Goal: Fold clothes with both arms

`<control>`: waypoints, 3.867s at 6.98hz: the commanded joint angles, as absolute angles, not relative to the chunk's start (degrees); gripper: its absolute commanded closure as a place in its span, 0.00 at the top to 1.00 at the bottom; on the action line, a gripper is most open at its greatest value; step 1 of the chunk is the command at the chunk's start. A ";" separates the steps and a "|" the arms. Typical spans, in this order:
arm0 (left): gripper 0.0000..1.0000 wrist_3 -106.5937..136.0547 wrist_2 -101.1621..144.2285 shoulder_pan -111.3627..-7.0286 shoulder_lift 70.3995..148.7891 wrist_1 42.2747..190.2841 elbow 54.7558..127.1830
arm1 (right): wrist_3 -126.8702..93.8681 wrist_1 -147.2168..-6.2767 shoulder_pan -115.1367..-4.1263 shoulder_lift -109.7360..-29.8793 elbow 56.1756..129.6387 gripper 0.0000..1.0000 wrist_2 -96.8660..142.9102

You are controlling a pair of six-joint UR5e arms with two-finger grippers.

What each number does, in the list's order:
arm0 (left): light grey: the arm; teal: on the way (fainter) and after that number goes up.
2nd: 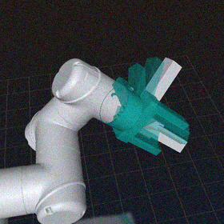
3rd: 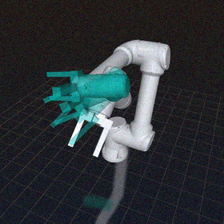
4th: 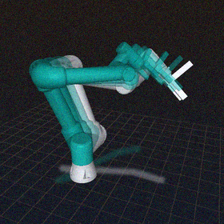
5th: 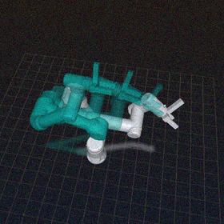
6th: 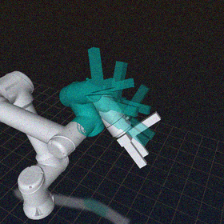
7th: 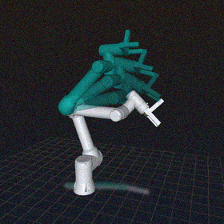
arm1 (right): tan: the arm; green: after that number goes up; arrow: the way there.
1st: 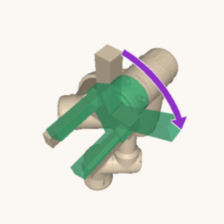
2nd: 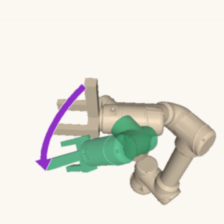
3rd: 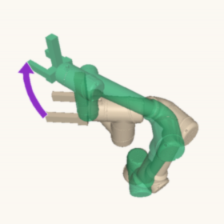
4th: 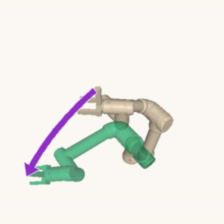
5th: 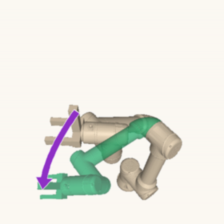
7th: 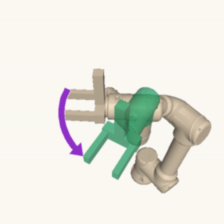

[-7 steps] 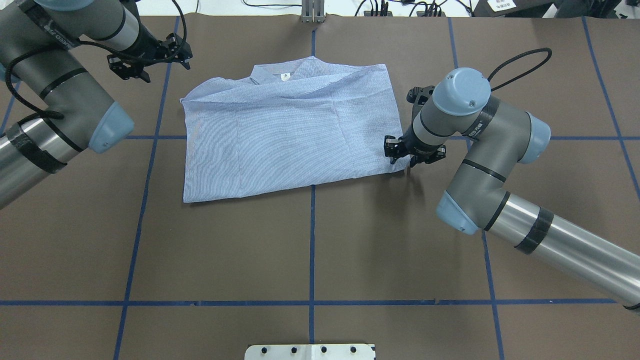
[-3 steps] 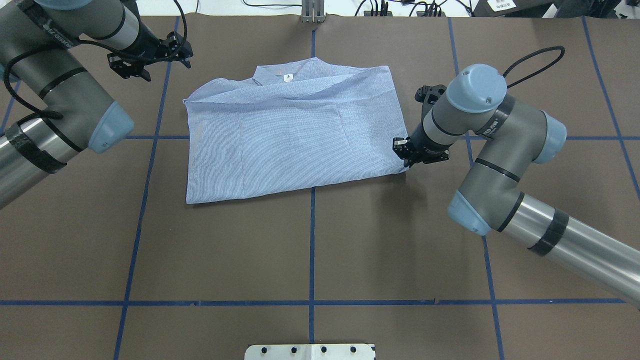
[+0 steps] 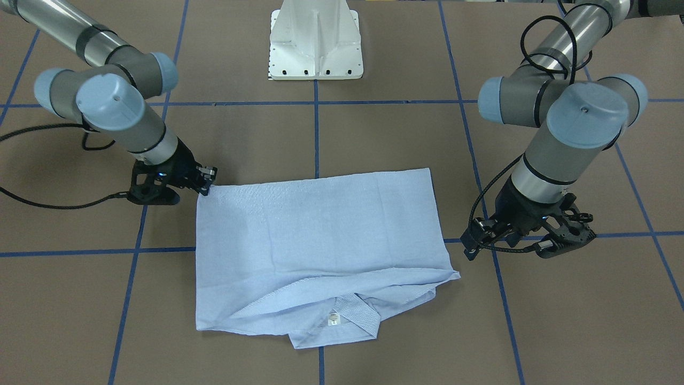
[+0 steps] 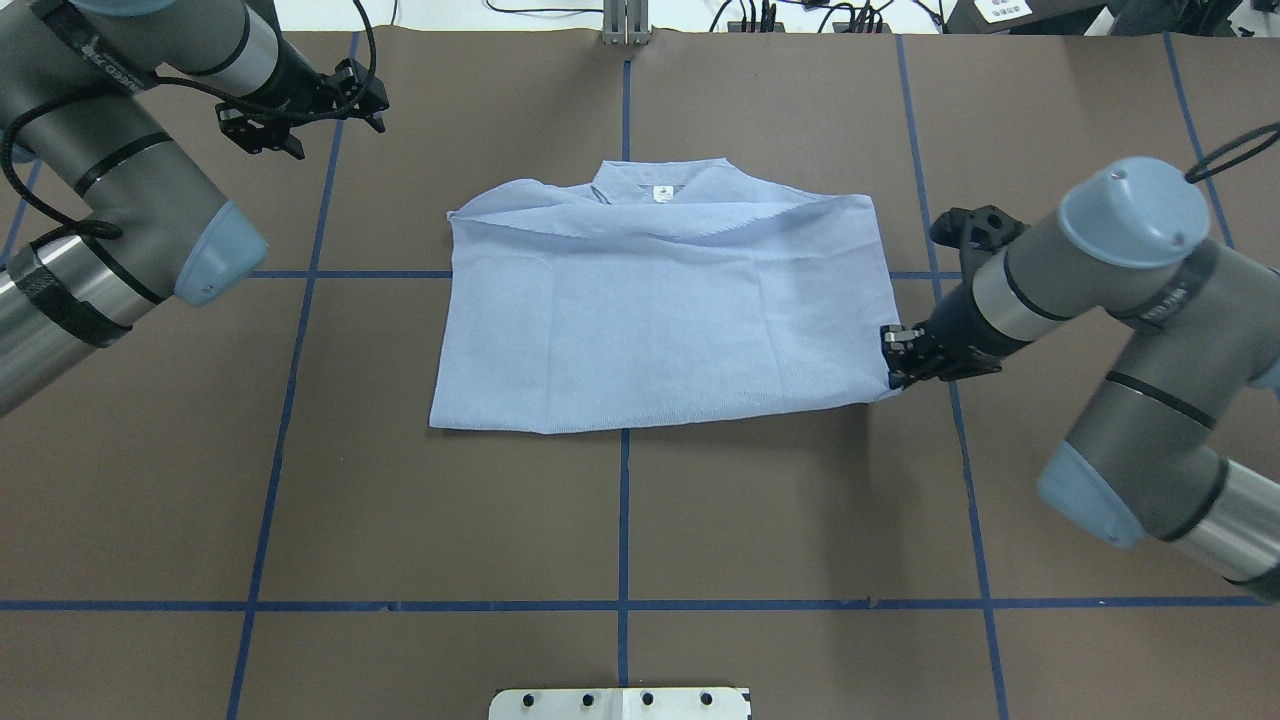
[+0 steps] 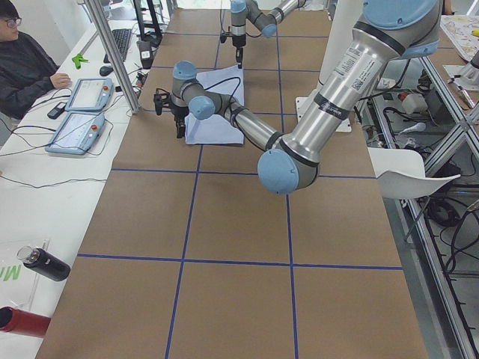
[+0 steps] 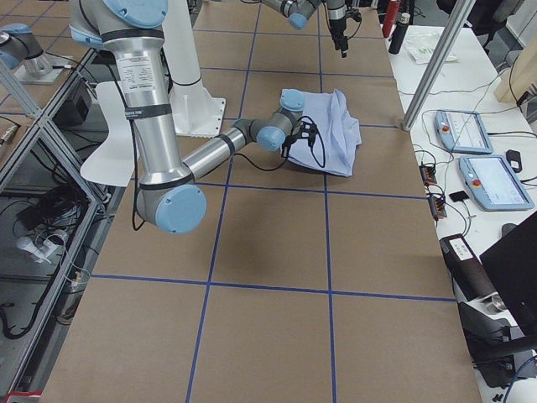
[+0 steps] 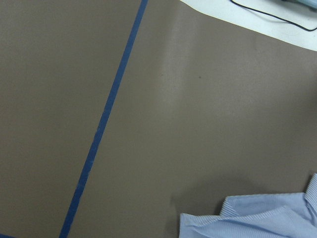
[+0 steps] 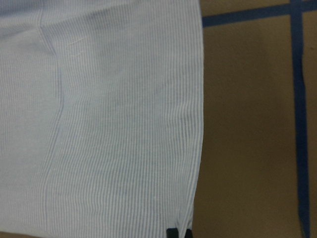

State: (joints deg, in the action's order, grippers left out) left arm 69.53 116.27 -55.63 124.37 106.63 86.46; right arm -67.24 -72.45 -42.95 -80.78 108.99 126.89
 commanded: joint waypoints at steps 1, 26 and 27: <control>0.99 69.70 116.45 -55.63 124.45 106.61 87.10 | -67.50 -72.25 -42.46 -93.73 119.76 0.00 135.04; 0.75 101.78 108.90 -23.55 120.94 113.91 93.52 | -73.21 -71.89 -45.44 -86.84 122.34 1.00 137.55; 0.65 101.86 108.90 -23.55 121.02 113.91 93.52 | -73.21 -71.89 -45.53 -86.84 122.26 1.00 137.55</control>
State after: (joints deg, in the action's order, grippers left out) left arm 101.77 108.90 -23.55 120.91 113.94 93.62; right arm -73.21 -71.89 -45.44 -86.80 122.31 137.55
